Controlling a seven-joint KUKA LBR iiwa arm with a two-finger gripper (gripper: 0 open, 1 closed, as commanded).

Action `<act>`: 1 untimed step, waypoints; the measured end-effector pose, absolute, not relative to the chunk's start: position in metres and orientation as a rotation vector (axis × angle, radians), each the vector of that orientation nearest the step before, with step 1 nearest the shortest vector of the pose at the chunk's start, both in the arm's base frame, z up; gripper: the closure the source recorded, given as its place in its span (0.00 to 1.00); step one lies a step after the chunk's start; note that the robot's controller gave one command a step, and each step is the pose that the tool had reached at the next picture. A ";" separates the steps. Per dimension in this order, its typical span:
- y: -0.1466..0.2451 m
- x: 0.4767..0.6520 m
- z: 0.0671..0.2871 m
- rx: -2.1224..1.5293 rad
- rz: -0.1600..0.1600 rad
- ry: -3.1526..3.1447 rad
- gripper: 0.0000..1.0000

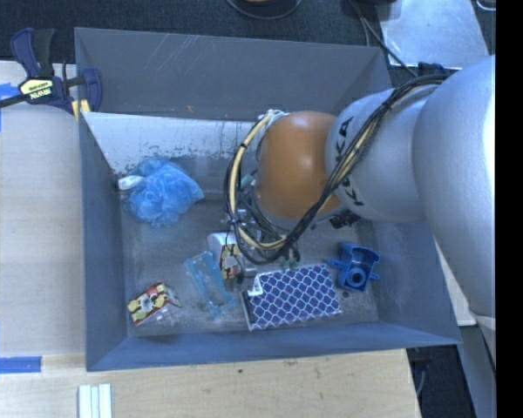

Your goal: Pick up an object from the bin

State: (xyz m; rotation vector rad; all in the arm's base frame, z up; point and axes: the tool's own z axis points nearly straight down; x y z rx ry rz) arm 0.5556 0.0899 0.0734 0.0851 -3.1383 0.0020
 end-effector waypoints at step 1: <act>0.090 0.556 0.073 0.085 0.002 -3.138 1.00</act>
Offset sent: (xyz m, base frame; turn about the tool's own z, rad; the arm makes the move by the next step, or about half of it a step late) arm 0.0254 0.0105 0.1185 -0.0178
